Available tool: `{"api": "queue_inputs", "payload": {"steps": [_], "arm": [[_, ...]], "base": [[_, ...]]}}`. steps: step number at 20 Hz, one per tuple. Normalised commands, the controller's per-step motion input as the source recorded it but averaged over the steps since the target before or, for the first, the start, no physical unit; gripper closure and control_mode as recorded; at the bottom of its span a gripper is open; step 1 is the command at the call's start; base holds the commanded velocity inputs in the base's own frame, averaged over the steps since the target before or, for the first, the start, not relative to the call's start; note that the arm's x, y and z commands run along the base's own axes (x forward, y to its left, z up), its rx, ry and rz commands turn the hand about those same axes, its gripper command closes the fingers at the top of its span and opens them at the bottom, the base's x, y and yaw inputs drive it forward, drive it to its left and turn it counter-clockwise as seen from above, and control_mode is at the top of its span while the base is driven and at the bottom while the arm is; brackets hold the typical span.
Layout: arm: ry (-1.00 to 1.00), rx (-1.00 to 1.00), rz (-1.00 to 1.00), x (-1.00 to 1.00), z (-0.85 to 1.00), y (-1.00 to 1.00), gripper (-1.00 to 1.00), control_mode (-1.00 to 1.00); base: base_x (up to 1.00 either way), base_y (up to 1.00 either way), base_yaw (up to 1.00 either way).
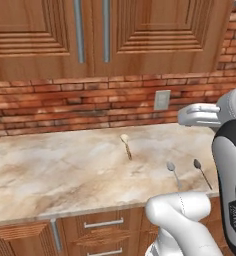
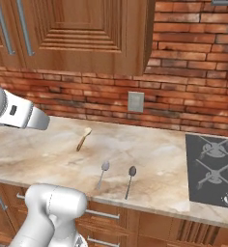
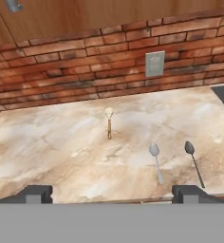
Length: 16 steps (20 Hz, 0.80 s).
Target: Organize the utensils by type. Pick up the wooden spoons from the counter and place them in the open cabinet. Then pick up the metallic utensils from the counter and place them in the open drawer.
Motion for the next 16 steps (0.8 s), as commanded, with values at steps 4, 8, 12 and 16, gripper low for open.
{"api": "queue_inputs", "payload": {"steps": [4,8,12,16], "arm": [[0.0,0.0,0.0,0.0,0.0,0.0,-1.0,1.0],[0.0,0.0,0.0,0.0,0.0,0.0,-1.0,1.0],[0.0,0.0,0.0,0.0,0.0,0.0,-1.0,1.0],[0.03,-0.07,0.0,0.06,-0.13,0.09,-1.0,-1.0]], "base": [[0.35,0.04,-0.21],[0.32,0.09,-0.15],[0.07,0.03,-0.03],[0.02,0.0,0.0]]}}
